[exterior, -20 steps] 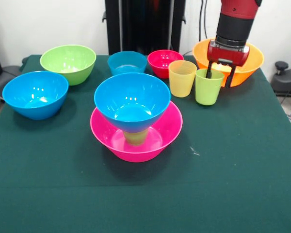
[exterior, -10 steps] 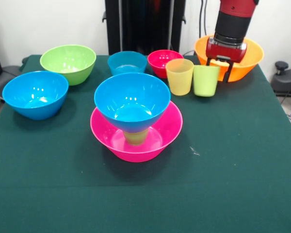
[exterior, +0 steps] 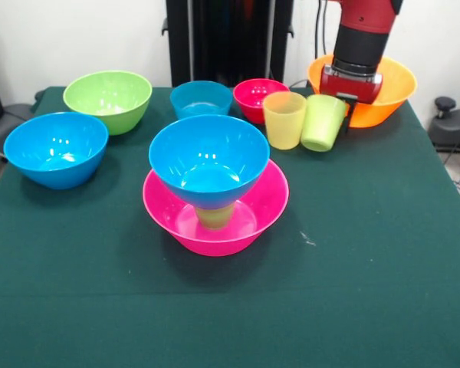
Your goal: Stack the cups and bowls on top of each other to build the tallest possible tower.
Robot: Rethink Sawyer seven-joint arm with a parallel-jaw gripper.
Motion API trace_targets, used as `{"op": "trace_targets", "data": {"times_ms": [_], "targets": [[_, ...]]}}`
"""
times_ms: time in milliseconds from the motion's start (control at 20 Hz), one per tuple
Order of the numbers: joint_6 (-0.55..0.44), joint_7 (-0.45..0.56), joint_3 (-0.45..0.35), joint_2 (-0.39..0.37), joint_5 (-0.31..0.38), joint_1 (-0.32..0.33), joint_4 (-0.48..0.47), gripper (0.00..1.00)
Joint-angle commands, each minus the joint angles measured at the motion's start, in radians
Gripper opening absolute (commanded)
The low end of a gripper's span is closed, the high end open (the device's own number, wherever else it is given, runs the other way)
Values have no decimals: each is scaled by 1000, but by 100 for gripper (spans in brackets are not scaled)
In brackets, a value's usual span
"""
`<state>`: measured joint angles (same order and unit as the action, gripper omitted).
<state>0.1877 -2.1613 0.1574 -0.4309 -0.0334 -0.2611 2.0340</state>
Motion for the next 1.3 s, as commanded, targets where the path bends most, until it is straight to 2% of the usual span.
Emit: {"op": "trace_targets", "data": {"times_ms": [50,200,450,700,800,1050,1300], "targets": [[10,-101,-73,60,57,71,-8,0],[6,-105,-75,61,64,89,-6,0],[-66,-92,-92,30,56,107,-19,0],[-69,-104,-103,26,44,111,-13,0],[-139,-96,-123,-24,38,131,5,0],[-307,-109,-129,-186,-2,107,67,0],[-394,-106,-163,-281,1,142,108,0]]}}
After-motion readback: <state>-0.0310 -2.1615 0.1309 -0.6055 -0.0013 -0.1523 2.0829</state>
